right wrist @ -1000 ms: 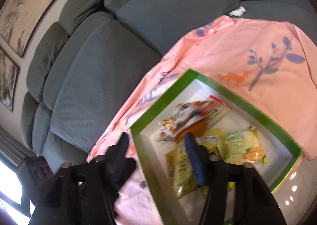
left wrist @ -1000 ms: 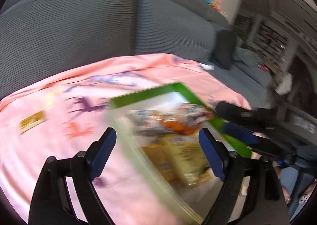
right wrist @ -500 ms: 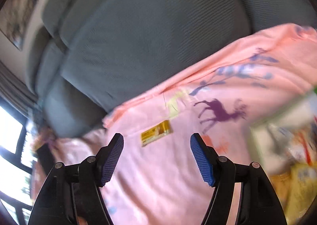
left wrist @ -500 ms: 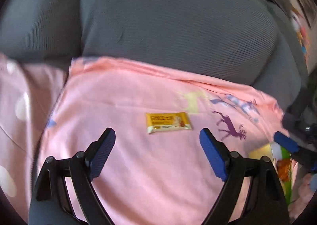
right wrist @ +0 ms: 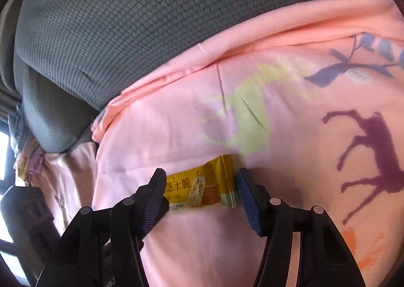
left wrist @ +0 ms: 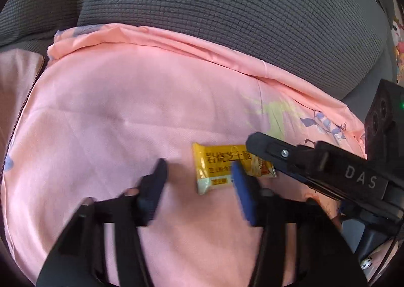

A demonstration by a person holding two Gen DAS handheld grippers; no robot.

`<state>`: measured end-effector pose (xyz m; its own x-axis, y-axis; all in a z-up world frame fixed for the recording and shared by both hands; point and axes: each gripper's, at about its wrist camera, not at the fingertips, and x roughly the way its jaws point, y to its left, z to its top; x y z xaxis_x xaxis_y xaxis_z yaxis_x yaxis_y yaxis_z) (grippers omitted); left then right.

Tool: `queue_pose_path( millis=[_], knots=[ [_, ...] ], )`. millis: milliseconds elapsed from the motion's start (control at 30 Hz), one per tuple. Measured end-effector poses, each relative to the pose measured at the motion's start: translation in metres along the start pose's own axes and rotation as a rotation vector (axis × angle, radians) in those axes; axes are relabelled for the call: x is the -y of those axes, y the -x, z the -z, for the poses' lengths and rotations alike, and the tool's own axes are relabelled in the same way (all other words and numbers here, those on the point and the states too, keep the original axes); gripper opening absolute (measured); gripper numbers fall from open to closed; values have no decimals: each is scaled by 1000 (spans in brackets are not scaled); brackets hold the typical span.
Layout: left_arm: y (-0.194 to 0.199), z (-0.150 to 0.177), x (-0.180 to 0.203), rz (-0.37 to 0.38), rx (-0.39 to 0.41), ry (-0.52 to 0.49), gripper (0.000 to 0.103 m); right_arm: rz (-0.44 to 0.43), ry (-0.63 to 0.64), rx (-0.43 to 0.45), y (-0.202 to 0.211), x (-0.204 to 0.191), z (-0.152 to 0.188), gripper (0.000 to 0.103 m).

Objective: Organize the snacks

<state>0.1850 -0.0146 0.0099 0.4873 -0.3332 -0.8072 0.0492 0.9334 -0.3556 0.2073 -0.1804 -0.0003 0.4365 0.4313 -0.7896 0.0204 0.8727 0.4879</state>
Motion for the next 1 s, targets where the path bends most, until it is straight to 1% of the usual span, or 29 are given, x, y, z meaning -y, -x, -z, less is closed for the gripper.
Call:
queue_pose_path(
  millis=[33, 67, 100, 133, 167, 233, 300, 400, 500, 533, 633, 700, 767, 833, 900, 967, 1000],
  knots=[
    [0, 2, 3, 17, 4, -16, 26, 10, 25, 4, 0, -4, 2, 55],
    [-3, 2, 5, 37, 3, -25, 26, 24, 35, -1, 0, -7, 4, 52],
    [-2, 3, 7, 47, -2, -28, 25, 38, 47, 5, 0, -10, 5, 51],
    [-3, 3, 8, 39, 1, -30, 23, 49, 60, 9, 0, -13, 6, 51],
    [-1, 5, 9, 28, 8, -38, 23, 41, 64, -1, 2, -15, 8, 49],
    [5, 7, 13, 19, 9, -49, 21, 34, 40, -22, 7, -16, 12, 49],
    [16, 9, 17, 40, 32, -50, 20, 38, 37, -17, 18, -18, 15, 48],
    [43, 20, 33, 74, 63, -82, 20, 24, 43, 41, 59, -21, 27, 48],
    [79, 39, 60, 141, 102, -131, 21, 34, 33, 124, 112, -20, 47, 48],
    [89, 46, 70, 151, 118, -154, 22, 37, 26, 164, 134, -17, 57, 48],
    [120, 72, 107, 188, 168, -263, 21, 54, 0, 234, 178, -8, 83, 48],
    [131, 90, 131, 220, 180, -323, 22, 72, -40, 293, 209, 5, 106, 48],
    [139, 108, 152, 240, 190, -365, 21, 69, -79, 357, 236, 19, 130, 48],
    [142, 124, 170, 290, 162, -411, 21, 88, -113, 411, 255, 34, 150, 48],
    [135, 139, 190, 334, 130, -452, 22, 123, -169, 454, 269, 53, 167, 48],
    [127, 152, 209, 348, 108, -488, 21, 138, -225, 483, 280, 73, 179, 48],
    [123, 157, 215, 367, 92, -497, 22, 132, -236, 491, 283, 80, 182, 48]
  ],
)
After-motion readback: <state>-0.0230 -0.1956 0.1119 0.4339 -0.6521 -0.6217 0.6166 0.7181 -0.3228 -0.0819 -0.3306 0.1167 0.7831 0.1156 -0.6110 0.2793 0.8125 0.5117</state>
